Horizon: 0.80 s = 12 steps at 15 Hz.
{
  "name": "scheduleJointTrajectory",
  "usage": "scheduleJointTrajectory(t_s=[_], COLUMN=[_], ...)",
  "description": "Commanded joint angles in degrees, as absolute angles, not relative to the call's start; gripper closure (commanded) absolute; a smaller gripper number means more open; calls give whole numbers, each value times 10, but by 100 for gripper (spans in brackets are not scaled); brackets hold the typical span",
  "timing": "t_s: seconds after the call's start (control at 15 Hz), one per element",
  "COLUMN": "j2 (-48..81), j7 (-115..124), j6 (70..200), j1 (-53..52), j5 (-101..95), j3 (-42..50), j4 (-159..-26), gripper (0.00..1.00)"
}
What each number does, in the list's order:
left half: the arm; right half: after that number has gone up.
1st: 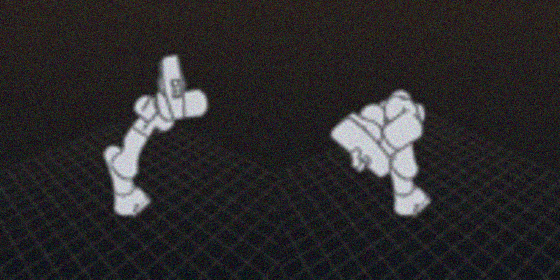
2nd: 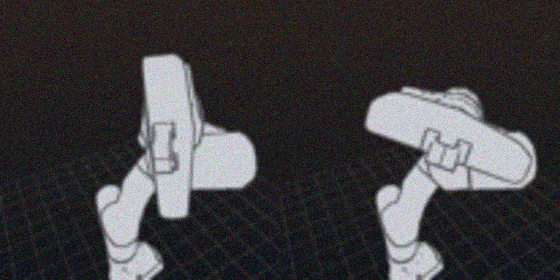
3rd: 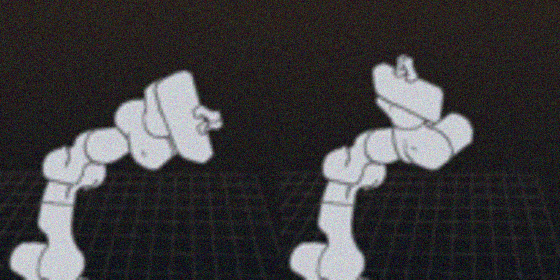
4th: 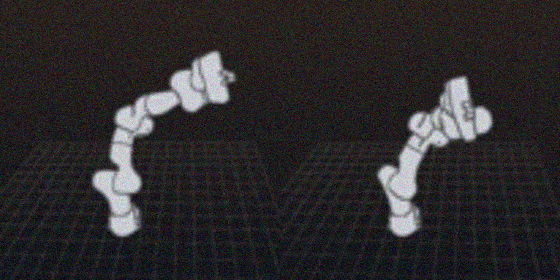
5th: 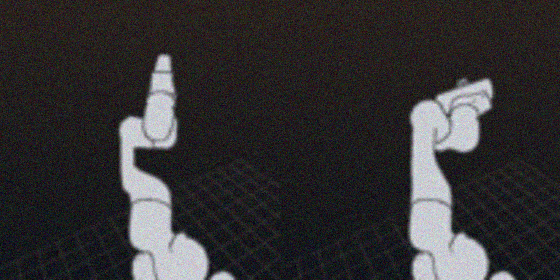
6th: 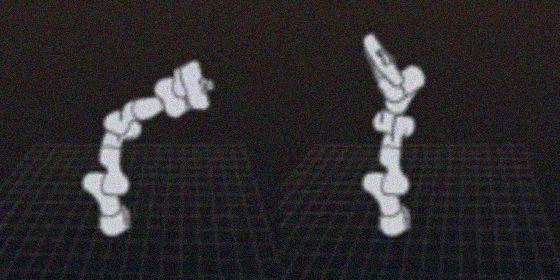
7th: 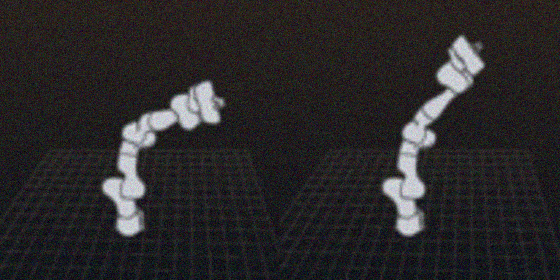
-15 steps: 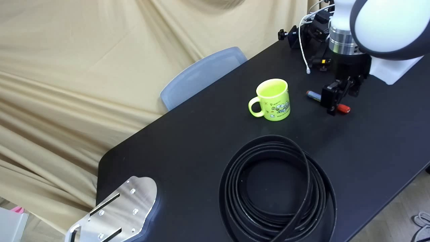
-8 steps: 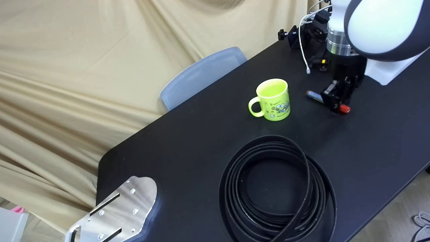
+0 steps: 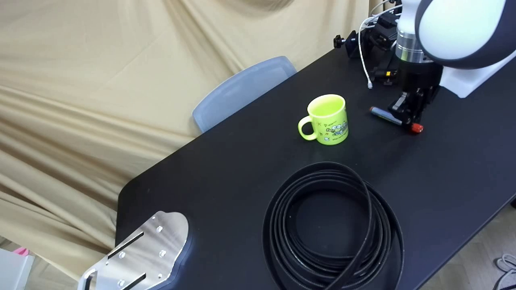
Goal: Put the red and blue marker inside the yellow mug
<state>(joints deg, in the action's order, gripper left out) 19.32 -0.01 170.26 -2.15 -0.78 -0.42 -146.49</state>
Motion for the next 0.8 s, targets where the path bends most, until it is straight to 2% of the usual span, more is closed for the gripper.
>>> scheduleJointTrajectory(t_s=[0.0, 0.33, 0.73], j2=[174, 108, 36], j7=[12, -3, -30], j6=[1690, 1610, 1374], j1=[-25, -30, -35], j5=[-9, -21, -50], j3=[5, 0, -17], j4=[-1465, -1461, -1394], gripper=[95, 95, 95])
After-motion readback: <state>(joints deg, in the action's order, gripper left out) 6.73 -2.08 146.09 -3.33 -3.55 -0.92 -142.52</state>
